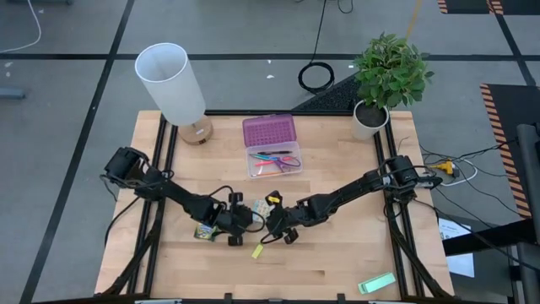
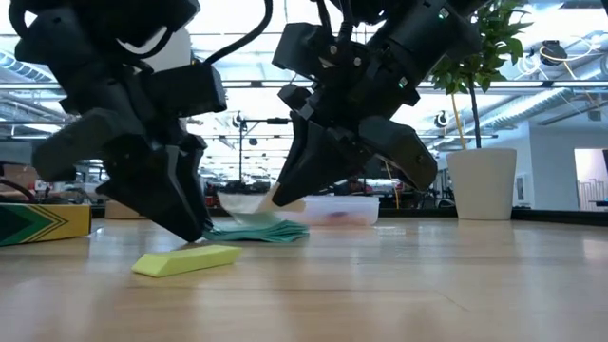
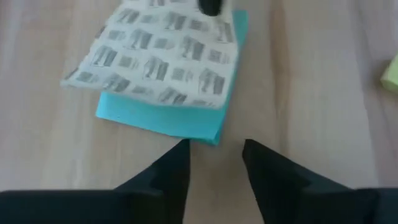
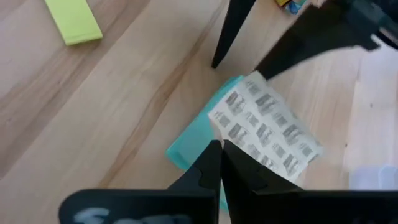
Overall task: Pack school essentials
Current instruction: Put the blue sticky notes into the purple supply box
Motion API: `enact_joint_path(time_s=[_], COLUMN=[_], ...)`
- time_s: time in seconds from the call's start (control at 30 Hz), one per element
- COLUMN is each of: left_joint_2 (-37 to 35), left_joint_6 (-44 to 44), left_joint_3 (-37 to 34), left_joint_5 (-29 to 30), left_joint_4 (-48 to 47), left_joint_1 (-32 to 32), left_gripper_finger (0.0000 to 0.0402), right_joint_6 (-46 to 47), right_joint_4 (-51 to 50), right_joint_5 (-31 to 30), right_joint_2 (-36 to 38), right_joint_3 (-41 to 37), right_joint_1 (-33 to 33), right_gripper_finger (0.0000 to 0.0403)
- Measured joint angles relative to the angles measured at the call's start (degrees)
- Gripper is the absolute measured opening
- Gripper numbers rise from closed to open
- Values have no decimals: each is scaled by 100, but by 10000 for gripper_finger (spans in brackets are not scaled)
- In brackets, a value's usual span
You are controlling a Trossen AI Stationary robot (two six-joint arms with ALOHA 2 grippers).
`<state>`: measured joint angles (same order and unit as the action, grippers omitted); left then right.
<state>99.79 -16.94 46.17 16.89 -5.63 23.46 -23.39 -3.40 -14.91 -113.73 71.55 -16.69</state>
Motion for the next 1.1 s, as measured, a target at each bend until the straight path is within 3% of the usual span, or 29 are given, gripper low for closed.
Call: enact_joint_path(time_s=[0.1,0.23,0.4,0.53,0.8,0.97,1.1], left_joint_2=[0,0,2,2,-130,38,102], left_joint_6=[-3,106,417,769,345,114,126], left_joint_3=[0,-11,-11,-5,-9,4,4], left_joint_5=[-41,-135,-377,-414,-51,-30,-28], left_joint_4=[12,167,759,974,-34,93,232], left_joint_1=[3,55,189,334,403,183,140], left_gripper_finger=[119,94,88,88,88,88,88], right_joint_6=[62,348,475,582,1819,2229,2248], right_joint_4=[-155,-243,-574,-838,285,213,163], right_joint_5=[0,2,2,-7,-123,805,922], right_joint_2=[48,237,514,509,358,194,54], right_joint_3=[0,0,2,-4,13,9,-1], right_joint_1=[-31,-82,-105,-105,224,361,356], right_gripper_finger=[19,71,131,143,97,37,4])
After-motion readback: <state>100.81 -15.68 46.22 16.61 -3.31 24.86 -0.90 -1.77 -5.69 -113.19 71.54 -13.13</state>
